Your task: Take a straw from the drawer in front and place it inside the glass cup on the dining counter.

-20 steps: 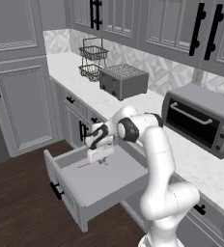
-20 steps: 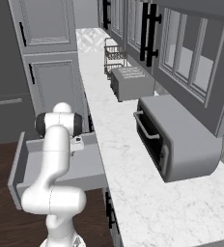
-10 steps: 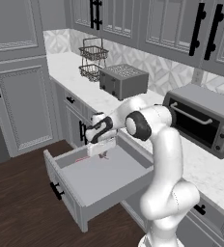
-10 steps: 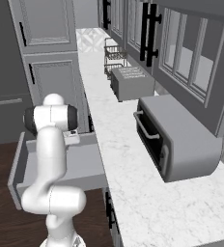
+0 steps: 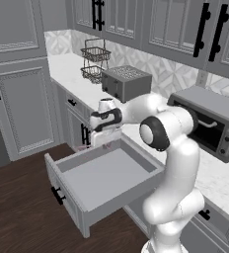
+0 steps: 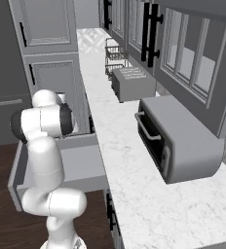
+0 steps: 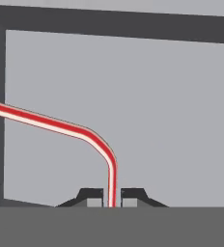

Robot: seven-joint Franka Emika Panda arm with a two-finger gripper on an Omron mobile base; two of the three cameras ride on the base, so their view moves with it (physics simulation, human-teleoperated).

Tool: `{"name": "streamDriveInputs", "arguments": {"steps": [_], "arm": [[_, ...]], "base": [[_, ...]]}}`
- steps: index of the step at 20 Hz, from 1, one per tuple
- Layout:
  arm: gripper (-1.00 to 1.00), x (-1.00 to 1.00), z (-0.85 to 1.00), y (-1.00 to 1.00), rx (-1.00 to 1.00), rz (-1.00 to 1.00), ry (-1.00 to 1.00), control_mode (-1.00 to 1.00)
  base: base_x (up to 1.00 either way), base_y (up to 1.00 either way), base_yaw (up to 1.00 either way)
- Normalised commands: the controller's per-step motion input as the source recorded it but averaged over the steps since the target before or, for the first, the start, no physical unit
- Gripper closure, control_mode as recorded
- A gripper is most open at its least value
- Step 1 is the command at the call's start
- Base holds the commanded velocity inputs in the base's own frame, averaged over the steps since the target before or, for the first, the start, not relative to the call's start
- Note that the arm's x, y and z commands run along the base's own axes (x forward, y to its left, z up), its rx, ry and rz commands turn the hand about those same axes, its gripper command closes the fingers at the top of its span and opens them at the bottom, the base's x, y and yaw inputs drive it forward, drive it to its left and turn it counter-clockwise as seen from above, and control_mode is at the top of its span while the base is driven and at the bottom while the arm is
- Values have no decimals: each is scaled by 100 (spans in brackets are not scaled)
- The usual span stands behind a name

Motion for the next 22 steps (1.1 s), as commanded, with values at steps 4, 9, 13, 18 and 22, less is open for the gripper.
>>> {"name": "streamDriveInputs", "arguments": {"steps": [4,9,13,18,22], "arm": [[100,-24,100,0,0,0,0,-100],[100,-49,100,-4,0,0,-1,-100],[100,-59,100,-12,0,0,0,-100],[100,-69,100,-26,0,0,0,-100],[100,-72,84,-22,0,0,0,-100]], "base": [[0,0,0],[0,0,0],[0,0,0],[0,0,0],[0,0,0]]}}
